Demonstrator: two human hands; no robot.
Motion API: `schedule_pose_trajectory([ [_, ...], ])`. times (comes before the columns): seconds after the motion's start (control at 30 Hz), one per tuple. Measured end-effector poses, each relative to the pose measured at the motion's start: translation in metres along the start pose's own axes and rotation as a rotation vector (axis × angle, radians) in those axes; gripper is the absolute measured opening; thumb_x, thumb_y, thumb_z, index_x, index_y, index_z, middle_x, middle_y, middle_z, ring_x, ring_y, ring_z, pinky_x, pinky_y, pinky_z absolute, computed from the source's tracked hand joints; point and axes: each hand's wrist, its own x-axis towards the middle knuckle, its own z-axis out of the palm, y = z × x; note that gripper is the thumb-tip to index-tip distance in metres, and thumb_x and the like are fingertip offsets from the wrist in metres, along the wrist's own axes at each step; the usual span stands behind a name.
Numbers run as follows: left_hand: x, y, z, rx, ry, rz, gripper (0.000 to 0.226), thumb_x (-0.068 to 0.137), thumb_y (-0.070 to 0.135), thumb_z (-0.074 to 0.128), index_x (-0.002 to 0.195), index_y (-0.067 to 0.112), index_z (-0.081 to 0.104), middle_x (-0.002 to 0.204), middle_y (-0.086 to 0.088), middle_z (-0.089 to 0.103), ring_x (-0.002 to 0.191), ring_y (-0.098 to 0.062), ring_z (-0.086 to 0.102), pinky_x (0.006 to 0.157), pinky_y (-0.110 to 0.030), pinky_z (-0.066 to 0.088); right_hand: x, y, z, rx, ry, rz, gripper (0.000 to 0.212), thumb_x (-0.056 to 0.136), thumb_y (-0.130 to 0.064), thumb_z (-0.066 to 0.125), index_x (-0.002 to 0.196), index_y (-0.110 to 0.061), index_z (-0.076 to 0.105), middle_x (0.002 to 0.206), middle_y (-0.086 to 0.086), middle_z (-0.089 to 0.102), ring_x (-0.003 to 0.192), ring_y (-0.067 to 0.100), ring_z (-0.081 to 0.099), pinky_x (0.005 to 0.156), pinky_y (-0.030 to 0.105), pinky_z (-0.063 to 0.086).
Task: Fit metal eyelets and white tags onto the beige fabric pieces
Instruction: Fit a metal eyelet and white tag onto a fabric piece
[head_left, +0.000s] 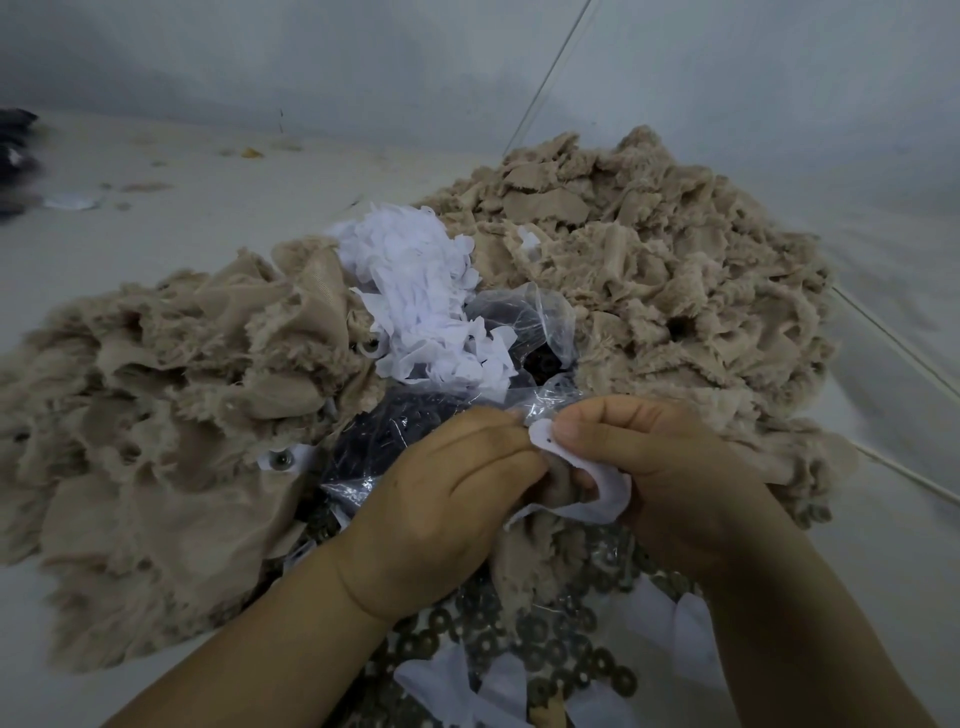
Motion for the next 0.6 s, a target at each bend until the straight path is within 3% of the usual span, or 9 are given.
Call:
schedule_pose_trajectory([
  [0.07,-0.0023,-0.0023,0.0009,0.017,0.0,-0.014,0.018,0.086,-0.003,0.064,0.101,-0.01,0.071,0.104,-0.023,0.07,0.098,-0.032,0.066,0.096,-0.044,0.052,-0.0003,0.0001,0.0001,0.027,0.003,0.013,0.035,0.065,-0.026,0.076,0.087,0.002,0.074,0.093,0.034,0.066,0.084,0.039,0.062,0.082,0.049,0.056],
  [0.17,-0.0038,-0.0035,0.0016,0.007,0.014,-0.002,0.019,0.09,0.0,0.061,0.107,-0.005,0.067,0.111,-0.017,0.065,0.102,-0.029,0.063,0.101,-0.041,0.049,-0.0004,0.0,0.0018,0.0,0.019,0.03,0.028,0.061,-0.027,0.076,0.077,-0.004,0.074,0.078,0.022,0.067,0.07,0.032,0.061,0.065,0.037,0.059],
  [0.37,-0.0003,-0.0026,-0.0012,0.004,0.031,-0.015,0.019,0.09,0.0,0.062,0.109,-0.001,0.061,0.115,-0.01,0.057,0.102,-0.026,0.06,0.105,-0.033,0.045,-0.0019,0.0001,0.0069,-0.001,0.07,-0.047,0.011,0.063,-0.022,0.076,0.072,-0.017,0.076,0.067,0.009,0.07,0.057,0.016,0.065,0.055,0.024,0.054],
  [0.6,0.0043,0.0002,-0.0019,0.067,0.039,-0.034,0.013,0.088,-0.002,0.063,0.093,-0.01,0.072,0.1,-0.021,0.071,0.095,-0.027,0.062,0.103,-0.03,0.046,-0.0032,0.0009,0.0088,-0.073,0.082,-0.15,0.01,0.064,-0.022,0.075,0.073,-0.017,0.078,0.061,0.006,0.07,0.048,0.011,0.061,0.05,0.019,0.05],
])
